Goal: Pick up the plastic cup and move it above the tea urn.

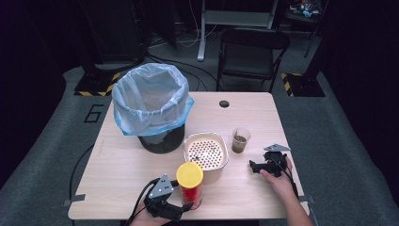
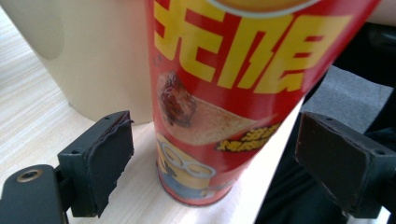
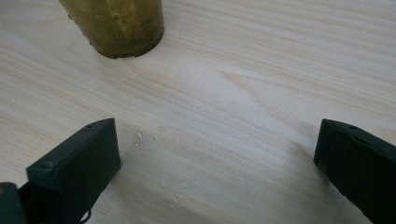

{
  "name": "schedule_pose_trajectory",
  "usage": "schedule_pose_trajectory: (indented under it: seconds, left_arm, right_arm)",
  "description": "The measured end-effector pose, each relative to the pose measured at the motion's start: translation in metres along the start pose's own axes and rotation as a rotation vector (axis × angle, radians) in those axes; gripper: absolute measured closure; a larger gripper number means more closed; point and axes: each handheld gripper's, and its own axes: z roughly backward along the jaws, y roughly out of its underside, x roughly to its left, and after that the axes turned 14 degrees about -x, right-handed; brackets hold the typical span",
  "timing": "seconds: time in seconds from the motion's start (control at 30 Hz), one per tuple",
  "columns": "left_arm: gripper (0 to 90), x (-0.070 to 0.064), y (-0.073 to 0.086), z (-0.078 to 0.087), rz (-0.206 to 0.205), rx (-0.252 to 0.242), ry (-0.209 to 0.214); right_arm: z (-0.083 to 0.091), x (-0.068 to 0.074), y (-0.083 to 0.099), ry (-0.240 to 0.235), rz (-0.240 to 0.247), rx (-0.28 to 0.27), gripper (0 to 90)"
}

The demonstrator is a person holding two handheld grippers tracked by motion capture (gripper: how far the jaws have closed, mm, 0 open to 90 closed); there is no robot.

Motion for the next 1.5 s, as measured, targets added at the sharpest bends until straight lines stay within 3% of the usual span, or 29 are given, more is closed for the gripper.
schedule_pose_trajectory:
  seconds: [0.13,0.33,0.43,0.5,0.53,0.67,0.73,0.8,0.87,1.03,1.07,1.17,1.3,1.5]
  left_arm:
    - [12.1,0.000,0.004,-0.004,-0.004,-0.010,0.001]
    - [25.3,-0.001,0.005,-0.001,-0.029,-0.045,0.002]
    - [26.8,0.001,0.006,0.000,-0.025,-0.041,0.006]
    - [33.0,0.001,0.006,0.000,-0.025,-0.044,-0.005]
    - [42.6,0.002,0.006,0.002,-0.039,-0.037,-0.008]
    - [33.6,0.002,0.008,0.002,-0.017,-0.043,-0.016]
    - [29.9,0.002,0.007,0.001,-0.020,-0.037,-0.012]
    - [17.9,0.000,0.005,-0.001,-0.031,-0.044,-0.023]
    - [14.4,-0.003,0.004,-0.003,-0.033,-0.047,-0.022]
    - [12.3,-0.002,0.000,-0.010,-0.013,-0.077,-0.044]
    - [12.2,-0.003,-0.001,-0.014,0.013,-0.099,-0.065]
    - [12.0,-0.002,-0.001,-0.017,0.029,-0.101,-0.062]
    - [12.0,-0.004,0.001,-0.025,0.012,-0.091,-0.066]
    - [11.9,-0.005,0.004,-0.032,0.027,-0.101,-0.071]
  right_arm:
    - [0.000,-0.001,0.000,-0.002,0.009,0.003,0.0]
    - [0.000,0.000,0.000,-0.001,0.003,0.001,0.0]
    - [0.000,0.000,0.000,-0.001,0.005,0.001,0.0]
    - [0.000,-0.001,0.000,-0.002,0.008,0.002,0.0]
    - [0.000,-0.001,0.000,-0.002,0.009,0.002,0.0]
    - [0.000,0.000,0.000,-0.002,0.003,0.001,0.0]
    - [0.000,-0.001,0.000,-0.002,0.008,0.002,0.0]
    - [0.000,0.000,0.000,0.000,0.001,0.000,0.0]
    - [0.000,0.000,0.000,0.000,0.000,0.000,0.0]
    - [0.000,0.000,0.000,-0.001,0.002,0.001,0.0]
    - [0.000,0.000,0.000,-0.001,0.003,0.000,0.0]
    - [0.001,0.000,0.000,-0.002,0.008,0.003,0.0]
    - [0.001,0.000,0.000,-0.002,0.006,0.004,0.0]
    - [0.001,0.000,0.000,-0.002,0.005,0.004,0.0]
